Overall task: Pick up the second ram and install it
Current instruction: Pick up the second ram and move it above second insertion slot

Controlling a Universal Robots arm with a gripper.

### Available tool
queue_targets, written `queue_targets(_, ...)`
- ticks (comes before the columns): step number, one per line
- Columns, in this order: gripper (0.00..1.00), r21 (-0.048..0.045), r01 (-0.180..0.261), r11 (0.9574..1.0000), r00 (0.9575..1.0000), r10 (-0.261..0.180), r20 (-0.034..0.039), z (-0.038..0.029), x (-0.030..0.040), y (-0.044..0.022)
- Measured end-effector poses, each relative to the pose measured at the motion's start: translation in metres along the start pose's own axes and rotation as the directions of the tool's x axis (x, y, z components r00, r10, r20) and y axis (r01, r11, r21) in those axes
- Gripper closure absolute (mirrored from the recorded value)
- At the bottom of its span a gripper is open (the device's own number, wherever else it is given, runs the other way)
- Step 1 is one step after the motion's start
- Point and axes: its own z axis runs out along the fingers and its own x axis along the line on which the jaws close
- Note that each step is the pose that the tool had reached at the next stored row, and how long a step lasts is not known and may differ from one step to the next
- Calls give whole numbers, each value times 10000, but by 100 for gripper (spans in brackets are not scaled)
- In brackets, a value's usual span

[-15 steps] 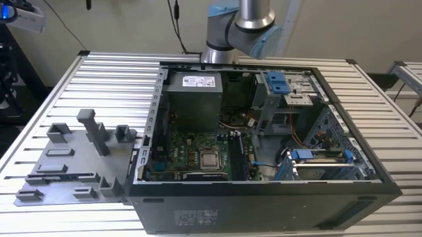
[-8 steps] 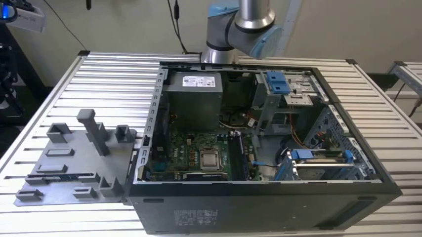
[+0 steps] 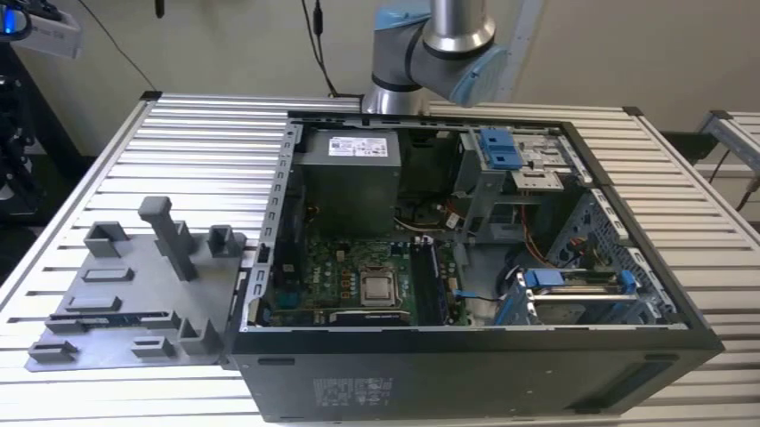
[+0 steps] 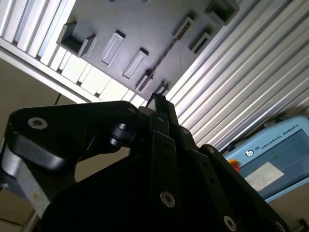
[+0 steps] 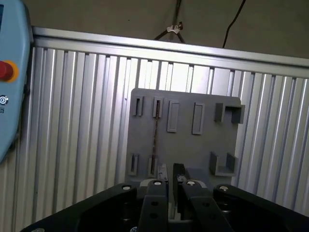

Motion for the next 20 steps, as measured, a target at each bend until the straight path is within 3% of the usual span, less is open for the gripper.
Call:
queue_targets(2, 70, 0, 0, 10000, 10000, 0, 0, 0, 0, 0)
queue_targets(3, 70, 1, 0, 10000, 10000, 0, 0, 0, 0, 0)
queue_targets(7, 52, 0, 0, 10000, 10000, 0, 0, 0, 0, 0)
queue_targets(16, 52, 2, 0, 10000, 10000, 0, 15, -1, 0, 1)
queue_targets(18, 52, 14, 3, 10000, 9999, -3, 120, 3, 0, 0)
queue_targets(20, 52, 31, 6, 10000, 9995, -7, 300, 9, 0, 0)
